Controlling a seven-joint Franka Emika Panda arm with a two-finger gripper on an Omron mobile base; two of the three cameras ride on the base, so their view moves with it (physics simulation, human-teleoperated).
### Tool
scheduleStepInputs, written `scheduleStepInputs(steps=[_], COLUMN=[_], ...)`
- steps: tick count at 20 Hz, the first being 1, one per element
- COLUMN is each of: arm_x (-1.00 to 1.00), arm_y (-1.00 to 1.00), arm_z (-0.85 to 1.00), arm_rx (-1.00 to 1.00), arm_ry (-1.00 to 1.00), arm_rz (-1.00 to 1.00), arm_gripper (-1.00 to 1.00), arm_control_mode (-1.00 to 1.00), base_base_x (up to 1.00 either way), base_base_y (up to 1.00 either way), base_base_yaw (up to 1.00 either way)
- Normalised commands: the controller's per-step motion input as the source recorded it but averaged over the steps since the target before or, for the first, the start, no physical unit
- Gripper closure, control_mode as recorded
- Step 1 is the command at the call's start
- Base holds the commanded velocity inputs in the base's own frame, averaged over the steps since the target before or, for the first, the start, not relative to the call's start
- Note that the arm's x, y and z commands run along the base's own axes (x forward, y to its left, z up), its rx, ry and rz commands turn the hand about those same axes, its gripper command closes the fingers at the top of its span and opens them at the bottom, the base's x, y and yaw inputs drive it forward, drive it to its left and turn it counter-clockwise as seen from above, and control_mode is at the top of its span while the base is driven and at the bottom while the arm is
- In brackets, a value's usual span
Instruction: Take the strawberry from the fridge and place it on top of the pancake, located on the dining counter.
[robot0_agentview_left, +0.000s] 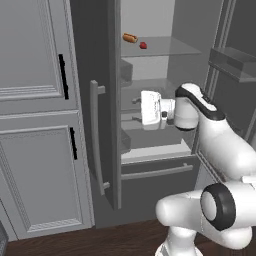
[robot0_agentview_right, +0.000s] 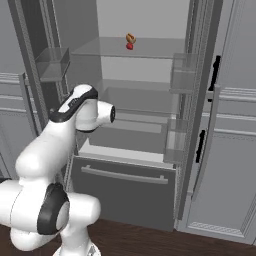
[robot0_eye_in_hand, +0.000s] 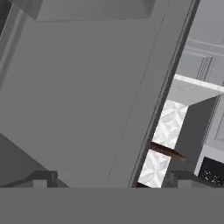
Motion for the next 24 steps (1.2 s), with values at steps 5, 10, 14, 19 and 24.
scheduleStepInputs(steps=[5, 10, 14, 19, 24], arm_x=[0.84, 0.30, 0.12, 0.01, 0.00], arm_y=[0.29, 0.72, 0.78, 0.70, 0.57], arm_z=[-0.49, -0.14, -0.16, -0.14, -0.07], arm_rx=[0.00, 0.00, 0.00, 0.00, 0.00], arm_ry=[0.02, 0.00, 0.02, 0.02, 0.00], arm_rz=[0.05, 0.09, 0.03, 0.00, 0.00], arm_gripper=[-1.00, -1.00, -1.00, -1.00, -1.00], arm_control_mode=[-1.00, -1.00, -1.00, -1.00, -1.00], base_base_x=[0.00, 0.00, 0.00, 0.00, 0.00], base_base_y=[0.00, 0.00, 0.00, 0.00, 0.00], base_base_yaw=[0.00, 0.00, 0.00, 0.00, 0.00])
